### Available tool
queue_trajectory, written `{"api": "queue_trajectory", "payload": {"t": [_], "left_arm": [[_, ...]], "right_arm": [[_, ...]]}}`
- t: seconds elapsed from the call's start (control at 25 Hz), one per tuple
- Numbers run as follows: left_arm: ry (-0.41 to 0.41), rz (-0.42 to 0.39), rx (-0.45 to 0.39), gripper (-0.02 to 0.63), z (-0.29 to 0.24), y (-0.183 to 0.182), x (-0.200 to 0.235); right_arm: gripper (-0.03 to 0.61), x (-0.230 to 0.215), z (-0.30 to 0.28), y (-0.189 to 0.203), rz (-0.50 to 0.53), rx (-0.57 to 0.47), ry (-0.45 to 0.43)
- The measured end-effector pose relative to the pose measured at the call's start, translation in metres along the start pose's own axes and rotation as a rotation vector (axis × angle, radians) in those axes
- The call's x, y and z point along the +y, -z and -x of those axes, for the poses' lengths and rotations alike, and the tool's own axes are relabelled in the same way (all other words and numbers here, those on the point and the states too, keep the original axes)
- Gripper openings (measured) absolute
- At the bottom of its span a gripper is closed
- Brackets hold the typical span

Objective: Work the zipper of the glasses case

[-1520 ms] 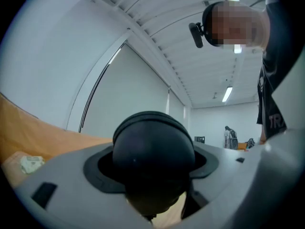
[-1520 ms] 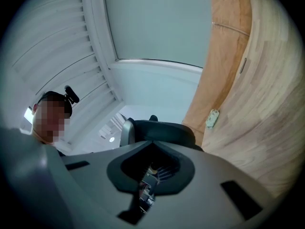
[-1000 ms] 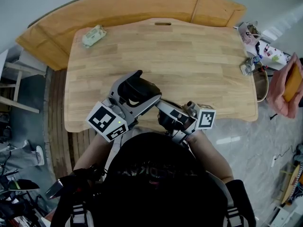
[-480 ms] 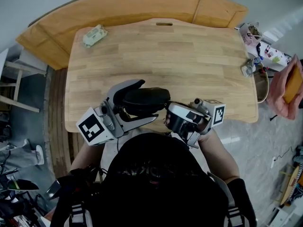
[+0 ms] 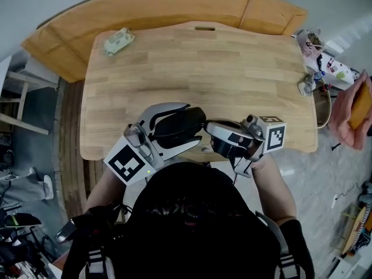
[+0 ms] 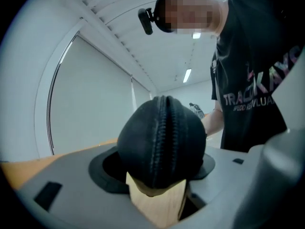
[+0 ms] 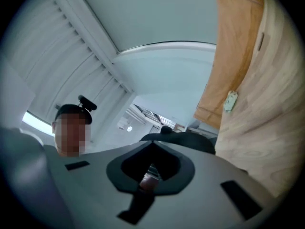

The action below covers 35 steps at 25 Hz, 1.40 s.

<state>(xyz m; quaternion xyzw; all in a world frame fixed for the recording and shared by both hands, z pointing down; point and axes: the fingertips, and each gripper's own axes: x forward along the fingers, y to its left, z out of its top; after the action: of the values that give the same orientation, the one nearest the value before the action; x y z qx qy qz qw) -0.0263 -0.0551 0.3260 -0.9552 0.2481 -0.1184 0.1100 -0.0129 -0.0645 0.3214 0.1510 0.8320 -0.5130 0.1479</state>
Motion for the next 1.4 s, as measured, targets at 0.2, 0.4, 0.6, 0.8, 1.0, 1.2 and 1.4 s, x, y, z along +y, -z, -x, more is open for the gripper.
{"api": "queue_trajectory", "payload": {"t": [0.2,0.4,0.6,0.8,1.0,1.2,1.4], "left_arm": [[-0.054,-0.086,0.13,0.295,-0.012,0.02,0.005],[-0.12,-0.262,0.318,0.295,-0.017,0.05,0.011],[-0.178,-0.302,0.422,0.296,-0.019,0.066,0.022],[-0.238,-0.388,0.562,0.296,-0.015,0.087,0.035],[-0.322,-0.51,0.701,0.295,-0.007,0.102,0.051],[-0.407,-0.604,0.791,0.293,-0.001,0.107,0.064],[-0.432,-0.609,0.837,0.29,0.003,0.113,0.066]], "right_arm": [[0.015,-0.017,0.007,0.001,0.16,0.061,0.214],[0.015,-0.016,-0.002,0.007,0.233,0.099,0.259],[0.015,-0.019,-0.005,0.007,0.336,0.123,0.352],[0.015,-0.031,-0.009,0.008,0.478,0.179,0.489],[0.015,-0.038,-0.017,0.014,0.641,0.257,0.608],[0.015,-0.038,-0.033,0.025,0.791,0.348,0.654],[0.015,-0.042,-0.043,0.034,0.881,0.418,0.683]]}}
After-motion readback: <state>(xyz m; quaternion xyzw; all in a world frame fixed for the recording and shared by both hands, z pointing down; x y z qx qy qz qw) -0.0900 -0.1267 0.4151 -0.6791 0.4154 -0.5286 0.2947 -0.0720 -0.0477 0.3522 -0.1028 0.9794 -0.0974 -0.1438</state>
